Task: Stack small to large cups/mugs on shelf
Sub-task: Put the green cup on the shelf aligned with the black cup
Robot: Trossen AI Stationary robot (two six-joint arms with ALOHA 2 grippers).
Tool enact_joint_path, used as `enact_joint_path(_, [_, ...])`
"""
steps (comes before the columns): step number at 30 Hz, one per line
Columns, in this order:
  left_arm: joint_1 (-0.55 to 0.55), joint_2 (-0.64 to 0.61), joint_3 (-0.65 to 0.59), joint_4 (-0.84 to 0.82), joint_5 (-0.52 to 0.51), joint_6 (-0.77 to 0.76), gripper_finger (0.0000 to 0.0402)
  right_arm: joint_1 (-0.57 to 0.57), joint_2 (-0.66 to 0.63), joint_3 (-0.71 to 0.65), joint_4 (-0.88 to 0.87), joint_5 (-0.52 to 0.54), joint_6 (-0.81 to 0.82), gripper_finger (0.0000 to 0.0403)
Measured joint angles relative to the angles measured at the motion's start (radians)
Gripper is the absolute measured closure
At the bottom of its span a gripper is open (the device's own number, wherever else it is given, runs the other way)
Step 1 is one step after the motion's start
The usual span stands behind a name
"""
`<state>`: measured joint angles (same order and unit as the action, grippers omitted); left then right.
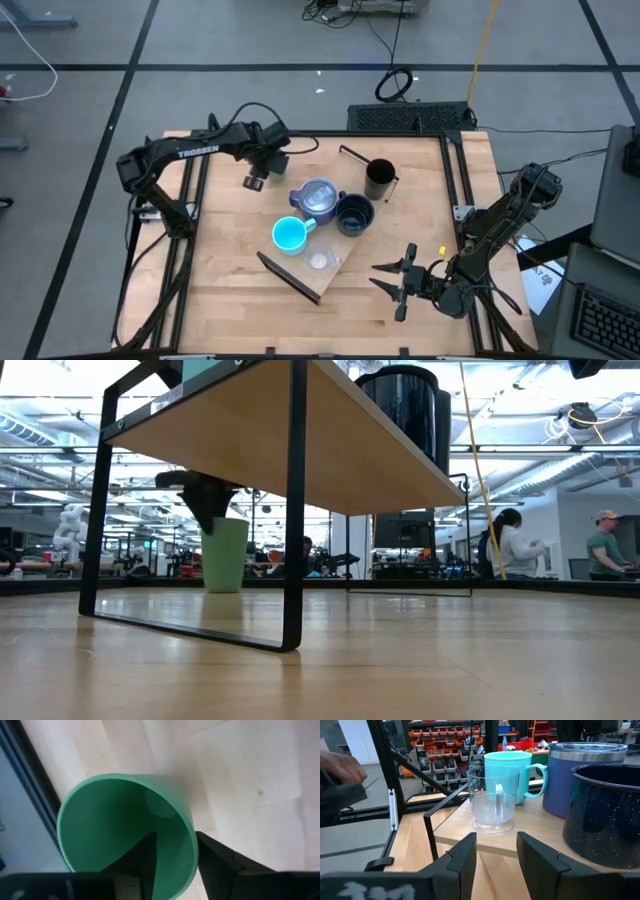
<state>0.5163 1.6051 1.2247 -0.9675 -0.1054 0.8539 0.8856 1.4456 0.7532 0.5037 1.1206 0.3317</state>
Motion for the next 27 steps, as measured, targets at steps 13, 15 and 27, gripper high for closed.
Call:
enact_joint_path(13, [-0.028, -0.011, 0.003, -0.036, -0.044, -0.014, 0.0391, 0.000, 0.000, 0.000, 0.001, 0.000, 0.000, 0.0273])
enact_joint_path(15, [-0.042, -0.021, 0.003, -0.059, -0.038, -0.020, 0.0393, 0.000, 0.000, 0.000, 0.000, 0.000, -0.001, 0.0273])
enact_joint_path(27, [-0.074, -0.156, 0.079, -0.118, -0.034, -0.024, 0.0397, 0.000, 0.000, 0.000, 0.000, 0.000, 0.000, 0.0273])
